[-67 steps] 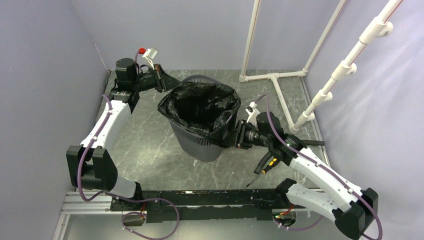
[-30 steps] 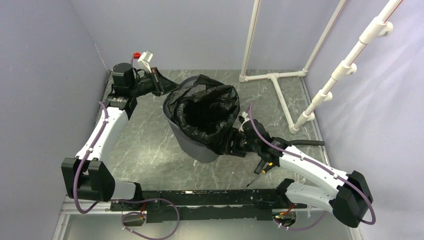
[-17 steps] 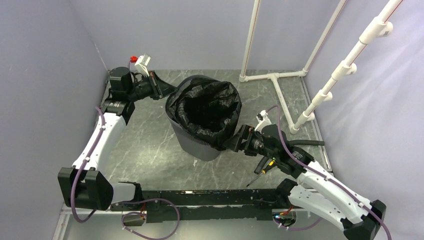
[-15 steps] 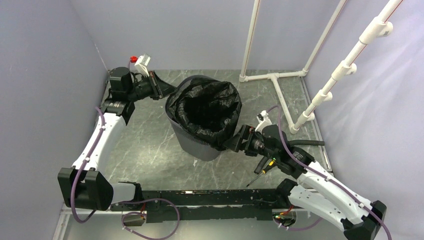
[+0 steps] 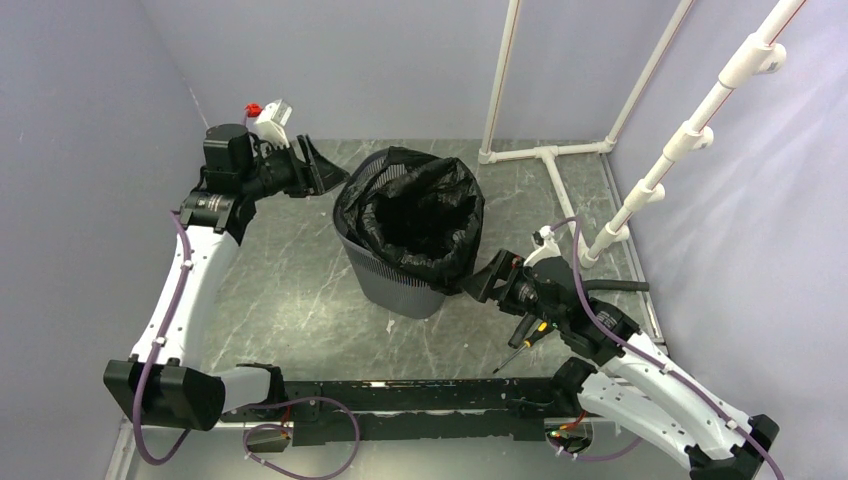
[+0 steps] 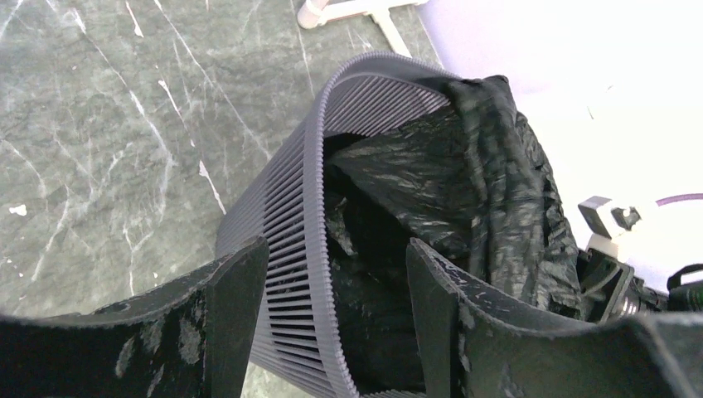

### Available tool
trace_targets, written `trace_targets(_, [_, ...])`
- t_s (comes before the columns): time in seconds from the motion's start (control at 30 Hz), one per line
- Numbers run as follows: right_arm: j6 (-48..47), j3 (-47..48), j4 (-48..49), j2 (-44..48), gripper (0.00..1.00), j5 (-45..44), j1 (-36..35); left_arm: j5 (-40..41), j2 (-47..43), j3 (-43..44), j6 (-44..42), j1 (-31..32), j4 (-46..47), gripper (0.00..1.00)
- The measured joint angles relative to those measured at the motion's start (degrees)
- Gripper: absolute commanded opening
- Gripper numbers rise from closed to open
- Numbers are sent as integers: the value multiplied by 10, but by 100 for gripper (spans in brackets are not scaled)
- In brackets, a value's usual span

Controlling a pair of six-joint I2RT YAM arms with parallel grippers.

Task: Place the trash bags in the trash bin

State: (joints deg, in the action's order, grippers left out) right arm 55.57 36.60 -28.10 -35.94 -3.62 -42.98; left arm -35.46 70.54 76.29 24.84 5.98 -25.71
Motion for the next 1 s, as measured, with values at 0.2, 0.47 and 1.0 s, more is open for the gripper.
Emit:
trace_targets(0.2, [6, 1, 0, -11, 88, -7, 0, -7, 0, 13, -13, 0, -31, 71])
trace_targets(0.47, [17, 1, 1, -12, 87, -7, 0, -59, 1, 66, -20, 0, -38, 74])
trace_targets(1.0, [22, 1, 4, -15, 87, -5, 0, -202, 225, 347, -265, 50, -217, 74])
